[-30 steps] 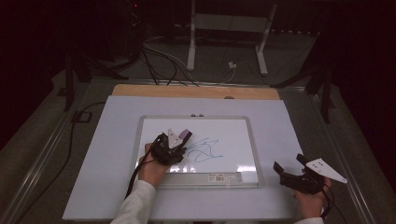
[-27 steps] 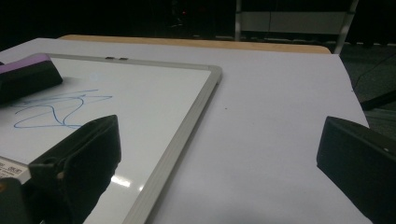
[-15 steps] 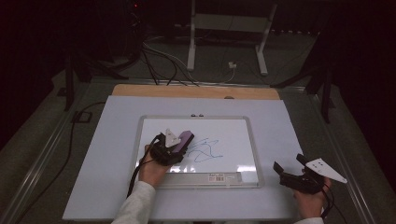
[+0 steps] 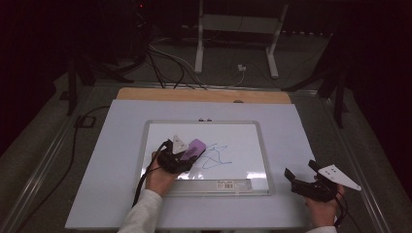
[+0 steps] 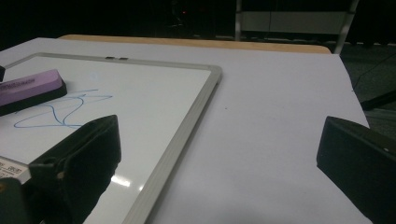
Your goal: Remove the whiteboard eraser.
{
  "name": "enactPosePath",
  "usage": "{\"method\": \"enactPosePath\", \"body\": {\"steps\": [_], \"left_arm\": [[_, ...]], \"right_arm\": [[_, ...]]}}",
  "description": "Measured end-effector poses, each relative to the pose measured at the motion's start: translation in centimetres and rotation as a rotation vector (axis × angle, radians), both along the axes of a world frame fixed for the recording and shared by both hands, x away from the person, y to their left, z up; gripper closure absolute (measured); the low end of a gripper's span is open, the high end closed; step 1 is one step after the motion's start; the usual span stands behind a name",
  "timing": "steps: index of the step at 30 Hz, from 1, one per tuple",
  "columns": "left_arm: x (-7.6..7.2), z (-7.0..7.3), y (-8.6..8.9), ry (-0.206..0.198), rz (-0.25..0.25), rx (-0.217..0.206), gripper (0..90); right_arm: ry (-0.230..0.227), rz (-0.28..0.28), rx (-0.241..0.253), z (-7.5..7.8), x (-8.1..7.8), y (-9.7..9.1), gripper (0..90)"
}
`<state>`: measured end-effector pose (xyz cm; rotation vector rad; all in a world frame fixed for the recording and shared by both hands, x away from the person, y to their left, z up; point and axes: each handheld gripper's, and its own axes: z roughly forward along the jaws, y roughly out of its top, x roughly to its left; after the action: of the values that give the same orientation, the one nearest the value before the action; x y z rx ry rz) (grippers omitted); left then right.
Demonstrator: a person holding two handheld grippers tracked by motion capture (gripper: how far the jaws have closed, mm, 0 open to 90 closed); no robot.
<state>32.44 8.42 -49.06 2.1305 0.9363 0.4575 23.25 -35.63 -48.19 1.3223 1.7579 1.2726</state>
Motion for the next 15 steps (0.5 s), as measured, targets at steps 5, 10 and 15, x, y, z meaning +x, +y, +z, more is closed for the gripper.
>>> {"method": "enactPosePath", "body": {"steps": [5,10,15], "left_arm": [[0.4,-0.2,-0.2,0.009,0.041,-0.012,38.1],[1.1,-0.4,-0.5,0.037,0.066,-0.033,33.0],[1.6,-0.6,-1.2,0.061,0.059,-0.023,33.0]], "right_arm": [[0.001,0.001,-0.002,0.0,0.0,0.0,0.1],[0.002,0.002,-0.003,0.0,0.0,0.0,0.1],[0.003,0.001,0.0,0.0,0.0,0.0,0.1]]}}
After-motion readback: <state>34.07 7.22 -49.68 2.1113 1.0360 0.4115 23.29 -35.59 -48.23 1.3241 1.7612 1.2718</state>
